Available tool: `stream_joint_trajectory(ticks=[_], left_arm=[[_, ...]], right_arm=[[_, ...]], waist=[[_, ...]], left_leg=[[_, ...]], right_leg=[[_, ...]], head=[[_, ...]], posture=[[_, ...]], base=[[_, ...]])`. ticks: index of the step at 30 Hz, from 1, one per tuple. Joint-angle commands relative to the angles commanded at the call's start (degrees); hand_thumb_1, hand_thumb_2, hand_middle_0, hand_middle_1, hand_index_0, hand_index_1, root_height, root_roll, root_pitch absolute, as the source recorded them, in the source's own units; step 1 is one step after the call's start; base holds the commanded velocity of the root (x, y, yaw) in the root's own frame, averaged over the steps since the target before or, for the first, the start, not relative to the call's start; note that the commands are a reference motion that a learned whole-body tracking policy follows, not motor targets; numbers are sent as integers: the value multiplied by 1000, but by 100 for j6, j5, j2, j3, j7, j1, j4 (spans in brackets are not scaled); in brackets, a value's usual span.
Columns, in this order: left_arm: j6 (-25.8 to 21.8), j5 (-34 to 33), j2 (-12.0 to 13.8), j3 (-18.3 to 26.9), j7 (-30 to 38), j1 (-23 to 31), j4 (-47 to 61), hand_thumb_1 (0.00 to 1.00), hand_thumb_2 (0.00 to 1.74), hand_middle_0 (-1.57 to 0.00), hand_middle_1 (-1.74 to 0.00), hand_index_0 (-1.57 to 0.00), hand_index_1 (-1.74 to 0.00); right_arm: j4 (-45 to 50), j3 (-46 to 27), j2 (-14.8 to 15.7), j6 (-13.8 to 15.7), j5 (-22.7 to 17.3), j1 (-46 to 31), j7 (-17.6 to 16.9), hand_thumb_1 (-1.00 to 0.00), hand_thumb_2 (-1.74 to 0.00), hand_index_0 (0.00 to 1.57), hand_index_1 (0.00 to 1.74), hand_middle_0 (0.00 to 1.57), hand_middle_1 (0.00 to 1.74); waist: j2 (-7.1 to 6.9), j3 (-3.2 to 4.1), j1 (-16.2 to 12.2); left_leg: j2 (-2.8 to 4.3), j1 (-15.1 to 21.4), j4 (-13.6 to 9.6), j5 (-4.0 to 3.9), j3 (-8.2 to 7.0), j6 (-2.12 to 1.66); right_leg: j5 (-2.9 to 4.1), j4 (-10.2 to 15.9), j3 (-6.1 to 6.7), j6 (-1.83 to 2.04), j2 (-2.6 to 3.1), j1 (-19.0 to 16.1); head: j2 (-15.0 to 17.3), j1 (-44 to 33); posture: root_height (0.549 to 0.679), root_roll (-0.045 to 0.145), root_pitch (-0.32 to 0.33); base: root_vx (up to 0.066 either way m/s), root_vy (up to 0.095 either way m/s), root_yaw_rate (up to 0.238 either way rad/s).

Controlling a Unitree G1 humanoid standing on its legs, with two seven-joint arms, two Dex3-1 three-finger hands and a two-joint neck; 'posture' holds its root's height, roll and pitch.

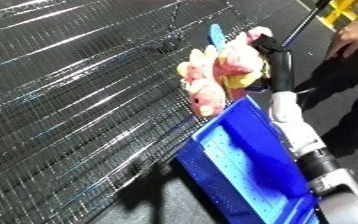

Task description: Pick up the object and place it into the box

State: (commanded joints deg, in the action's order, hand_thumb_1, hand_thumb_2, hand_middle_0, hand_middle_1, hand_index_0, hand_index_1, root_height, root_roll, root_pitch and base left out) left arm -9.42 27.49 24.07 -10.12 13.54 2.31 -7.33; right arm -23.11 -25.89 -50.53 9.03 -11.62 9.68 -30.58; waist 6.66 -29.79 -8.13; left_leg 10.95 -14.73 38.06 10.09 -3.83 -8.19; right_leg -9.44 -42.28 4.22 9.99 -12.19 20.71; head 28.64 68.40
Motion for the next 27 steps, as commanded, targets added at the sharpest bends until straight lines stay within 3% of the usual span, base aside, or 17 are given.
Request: stream_joint_trajectory(ticks=[8, 15, 21, 27], left_arm=[[-51, 10, -47, -46, 7, -13, -68, 1000, 1740, -1570, -1740, -1570, -1740], [-130, 38, -1, -35, 30, -38, -89, 1000, 1740, -1570, -1740, -1570, -1740], [-177, 52, 43, -63, 68, -18, -64, 1000, 1740, -1570, -1740, -1570, -1740], [-196, -29, 99, -54, 92, 21, -34, 1000, 1740, -1570, -1740, -1570, -1740]], right_arm=[[-331, -655, 487, 259, -486, -303, -412, -1000, -1740, 1570, 1740, 1570, 1740], [-751, -1008, 755, 564, -1109, -289, -540, -1000, -1740, 1570, 1740, 1570, 1740], [-1056, -1327, 838, 855, -1594, -183, -750, -700, -1218, 1099, 1218, 1099, 1218], [-1080, -1483, 885, 1029, -1713, -169, -908, -400, -696, 628, 696, 628, 696]], waist=[[142, 0, -221], [189, 0, -308], [183, 0, -328], [190, 0, -320]], left_leg=[[-44, 143, -129, -20, -93, -8], [-66, 222, -198, -17, -138, -22], [-53, 256, -237, -21, -156, -42], [-44, 271, -303, -40, -163, -55]], right_leg=[[50, 227, 29, -14, -9, -139], [58, 362, 46, -24, -3, -226], [47, 413, 35, -17, 2, -259], [40, 470, 37, -6, 10, -264]], head=[[3, 114], [10, 158], [8, 183], [-32, 123]], posture=[[629, 69, -187], [633, 72, -184], [634, 72, -181], [635, 71, -176]], base=[[-4, 30, -58], [-3, 20, -48], [-6, 7, -9], [-1, 0, -5]])
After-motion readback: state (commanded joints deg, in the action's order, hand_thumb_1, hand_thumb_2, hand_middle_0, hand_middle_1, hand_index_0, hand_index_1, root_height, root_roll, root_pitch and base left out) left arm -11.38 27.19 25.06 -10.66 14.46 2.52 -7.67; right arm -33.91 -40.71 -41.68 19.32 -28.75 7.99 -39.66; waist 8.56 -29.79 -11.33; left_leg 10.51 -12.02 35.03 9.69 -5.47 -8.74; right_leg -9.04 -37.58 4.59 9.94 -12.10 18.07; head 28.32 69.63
